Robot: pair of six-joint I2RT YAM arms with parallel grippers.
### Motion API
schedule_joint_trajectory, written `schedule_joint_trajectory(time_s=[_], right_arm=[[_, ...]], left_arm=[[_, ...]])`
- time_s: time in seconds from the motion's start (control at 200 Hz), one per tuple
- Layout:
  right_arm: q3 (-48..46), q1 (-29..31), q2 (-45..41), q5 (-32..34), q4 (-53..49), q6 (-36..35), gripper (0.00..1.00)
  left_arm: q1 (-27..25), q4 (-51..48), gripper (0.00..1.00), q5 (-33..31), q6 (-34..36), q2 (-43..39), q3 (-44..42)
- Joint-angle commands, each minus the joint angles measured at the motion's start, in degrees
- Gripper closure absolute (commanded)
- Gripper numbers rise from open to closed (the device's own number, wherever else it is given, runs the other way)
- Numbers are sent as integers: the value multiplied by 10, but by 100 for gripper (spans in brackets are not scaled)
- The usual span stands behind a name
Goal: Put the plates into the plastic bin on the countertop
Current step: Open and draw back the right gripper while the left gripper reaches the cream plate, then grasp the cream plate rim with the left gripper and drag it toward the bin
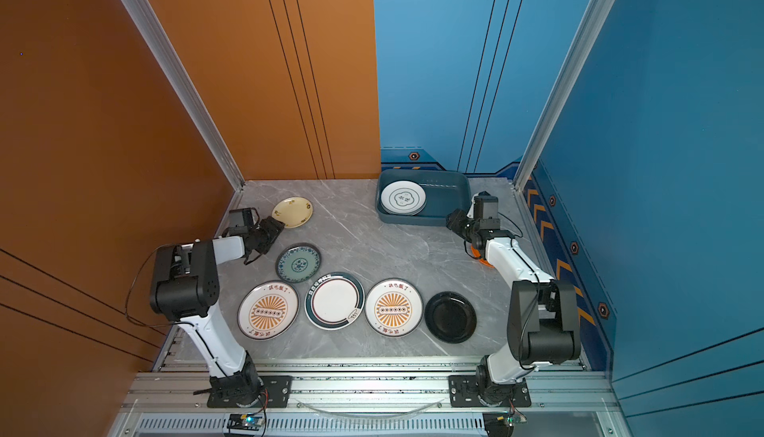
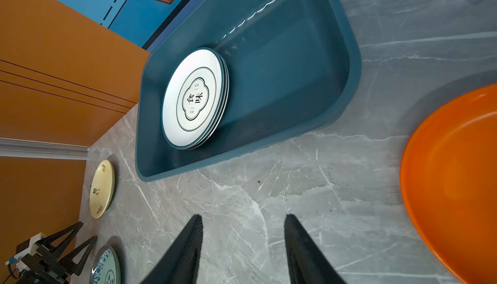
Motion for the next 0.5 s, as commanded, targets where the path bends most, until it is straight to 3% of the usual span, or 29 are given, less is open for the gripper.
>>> schedule_joint_trajectory(time_s=[0.0, 0.23, 0.496], right_arm=[[-19, -6, -14, -17, 22, 12, 48], [-41, -10, -28, -21, 30, 16, 48], [-54, -19, -41, -25, 27, 15, 48]], left_arm=[[4, 1, 27, -13, -11, 34, 26], [4, 9, 43, -13, -18, 85, 54], [4, 26, 71, 0, -22, 114, 64]])
